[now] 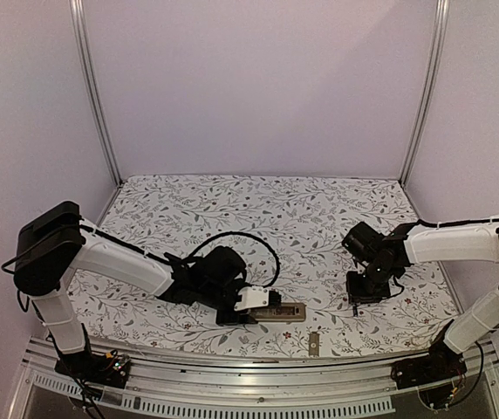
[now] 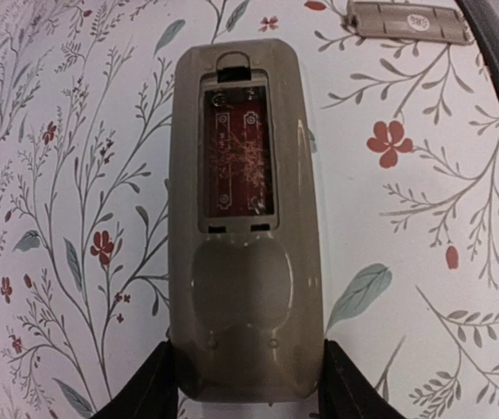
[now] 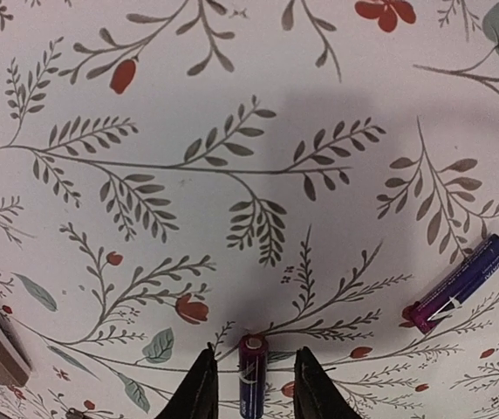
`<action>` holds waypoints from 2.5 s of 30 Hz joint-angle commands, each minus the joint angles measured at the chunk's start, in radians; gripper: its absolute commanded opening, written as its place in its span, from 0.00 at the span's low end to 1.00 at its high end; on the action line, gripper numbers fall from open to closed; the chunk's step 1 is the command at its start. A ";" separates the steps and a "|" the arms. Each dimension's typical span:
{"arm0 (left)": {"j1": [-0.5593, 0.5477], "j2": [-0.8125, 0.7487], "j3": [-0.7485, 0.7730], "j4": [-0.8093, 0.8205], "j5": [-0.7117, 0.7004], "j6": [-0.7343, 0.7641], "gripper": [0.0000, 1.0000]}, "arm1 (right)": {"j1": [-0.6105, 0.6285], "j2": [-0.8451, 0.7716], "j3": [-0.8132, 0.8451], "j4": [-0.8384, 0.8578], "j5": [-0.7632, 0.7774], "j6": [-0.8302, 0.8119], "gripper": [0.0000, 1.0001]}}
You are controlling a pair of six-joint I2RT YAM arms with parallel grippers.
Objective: Load the batteries into the remote control
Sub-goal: Pick up the battery at the center of the board, then pass from the right arm to the left
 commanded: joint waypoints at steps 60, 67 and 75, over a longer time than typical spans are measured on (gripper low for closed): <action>0.040 0.063 0.001 -0.084 0.068 -0.013 0.00 | 0.027 -0.551 0.044 0.685 -0.776 -1.281 0.00; 0.041 0.064 0.003 -0.084 0.069 -0.013 0.00 | 0.024 -0.461 0.174 0.646 -0.630 -0.978 0.00; 0.037 0.060 -0.002 -0.081 0.065 -0.009 0.00 | -0.007 -0.355 0.317 0.517 -0.570 -0.765 0.00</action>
